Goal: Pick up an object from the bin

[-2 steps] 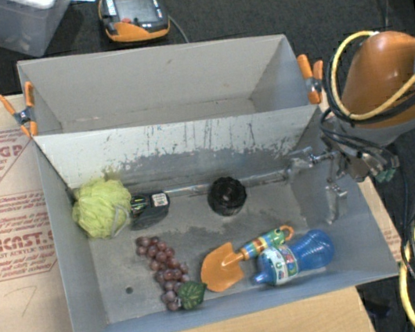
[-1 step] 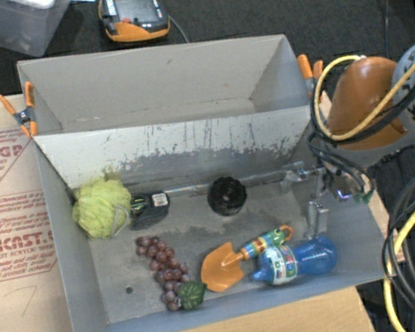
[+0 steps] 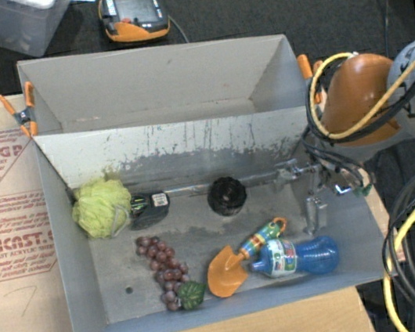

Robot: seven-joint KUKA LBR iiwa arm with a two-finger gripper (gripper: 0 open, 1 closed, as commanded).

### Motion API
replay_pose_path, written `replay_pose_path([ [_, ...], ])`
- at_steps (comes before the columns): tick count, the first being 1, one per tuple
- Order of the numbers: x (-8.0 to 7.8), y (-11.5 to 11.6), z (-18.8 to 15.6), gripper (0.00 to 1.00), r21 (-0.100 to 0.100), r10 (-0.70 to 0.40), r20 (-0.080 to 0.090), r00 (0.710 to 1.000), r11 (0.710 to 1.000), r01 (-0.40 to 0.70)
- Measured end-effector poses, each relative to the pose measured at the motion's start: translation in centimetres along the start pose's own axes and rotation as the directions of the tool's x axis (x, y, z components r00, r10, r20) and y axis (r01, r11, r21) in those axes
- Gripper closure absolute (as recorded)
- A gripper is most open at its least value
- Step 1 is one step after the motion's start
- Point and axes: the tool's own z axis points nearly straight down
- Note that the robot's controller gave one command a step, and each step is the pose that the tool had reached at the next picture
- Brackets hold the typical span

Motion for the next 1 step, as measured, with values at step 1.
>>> replay_pose_path([
  [1,0.54,3.45,3.25,0.0,0.001,-0.009,0.002,1.0,1.0,0.009],
])
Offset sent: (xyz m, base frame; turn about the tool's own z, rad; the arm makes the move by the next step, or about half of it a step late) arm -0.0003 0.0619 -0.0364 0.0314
